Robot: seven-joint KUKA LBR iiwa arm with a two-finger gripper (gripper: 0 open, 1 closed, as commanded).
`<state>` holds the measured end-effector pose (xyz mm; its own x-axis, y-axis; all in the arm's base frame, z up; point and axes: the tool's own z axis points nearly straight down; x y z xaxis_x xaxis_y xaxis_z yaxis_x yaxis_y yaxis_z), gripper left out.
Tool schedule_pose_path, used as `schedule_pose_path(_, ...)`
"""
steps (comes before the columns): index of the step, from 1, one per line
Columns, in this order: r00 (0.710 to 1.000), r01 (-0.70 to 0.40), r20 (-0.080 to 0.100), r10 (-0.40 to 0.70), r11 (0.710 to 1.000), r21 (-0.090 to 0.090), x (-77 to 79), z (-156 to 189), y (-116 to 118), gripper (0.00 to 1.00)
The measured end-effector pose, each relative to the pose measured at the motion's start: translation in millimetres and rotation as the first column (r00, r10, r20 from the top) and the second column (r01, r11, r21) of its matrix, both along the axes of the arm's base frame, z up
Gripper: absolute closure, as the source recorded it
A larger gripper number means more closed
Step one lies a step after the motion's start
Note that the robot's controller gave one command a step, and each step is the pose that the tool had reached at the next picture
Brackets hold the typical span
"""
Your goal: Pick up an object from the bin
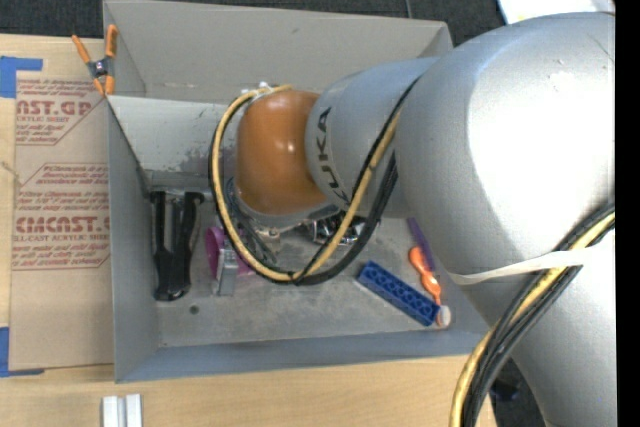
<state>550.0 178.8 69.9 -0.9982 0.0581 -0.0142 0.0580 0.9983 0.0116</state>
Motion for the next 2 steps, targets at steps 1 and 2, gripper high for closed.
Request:
schedule_pose_path(1, 0.999, -0.033, 0.001, 0.033, 0.999, -0.002, -2.2, -0.1, 4.2, 1.00)
schedule_pose_path(2, 0.998, -0.067, 0.002, 0.067, 0.998, -0.001, -8.3, 0.0, 4.7, 1.00)
